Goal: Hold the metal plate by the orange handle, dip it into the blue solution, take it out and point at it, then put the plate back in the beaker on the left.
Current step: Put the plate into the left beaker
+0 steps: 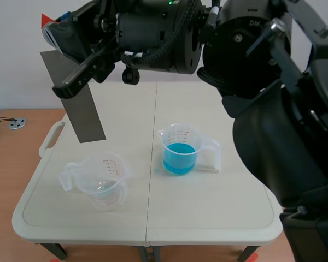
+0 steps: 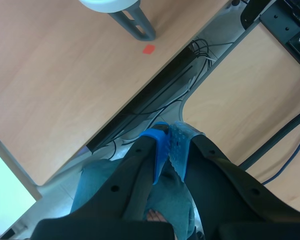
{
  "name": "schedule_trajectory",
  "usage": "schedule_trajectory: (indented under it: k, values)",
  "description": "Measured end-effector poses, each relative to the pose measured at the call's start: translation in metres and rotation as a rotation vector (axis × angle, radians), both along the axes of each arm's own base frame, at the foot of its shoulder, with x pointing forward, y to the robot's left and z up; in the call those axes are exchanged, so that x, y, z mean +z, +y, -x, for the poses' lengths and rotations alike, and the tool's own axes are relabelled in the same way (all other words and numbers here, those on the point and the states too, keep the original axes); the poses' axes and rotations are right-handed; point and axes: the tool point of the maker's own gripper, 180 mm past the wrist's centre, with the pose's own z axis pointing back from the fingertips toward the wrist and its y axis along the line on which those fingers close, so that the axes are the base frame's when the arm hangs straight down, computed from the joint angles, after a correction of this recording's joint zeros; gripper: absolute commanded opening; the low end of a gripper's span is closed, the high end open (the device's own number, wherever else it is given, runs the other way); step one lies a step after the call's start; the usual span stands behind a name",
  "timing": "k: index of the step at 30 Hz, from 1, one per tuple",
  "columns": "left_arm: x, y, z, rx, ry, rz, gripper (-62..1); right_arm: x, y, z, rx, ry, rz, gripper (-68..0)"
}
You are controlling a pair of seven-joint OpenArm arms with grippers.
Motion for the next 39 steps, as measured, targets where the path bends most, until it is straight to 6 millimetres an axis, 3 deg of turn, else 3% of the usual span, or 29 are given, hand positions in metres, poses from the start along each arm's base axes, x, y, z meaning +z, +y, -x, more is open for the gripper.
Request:
schedule_trajectory:
  k: [21, 39]
  values:
    - [0.000, 0.000, 0.000, 0.001, 0.000, 0.000, -59.7, -0.033, 0.001, -0.008, -0.006, 0.094, 0.035, -66.2]
    - [-0.003, -0.007, 0.013, 0.039, 0.031, 0.040, -59.7, -0.083, 0.009, -0.007, 0.016, 0.232, 0.094, -66.2]
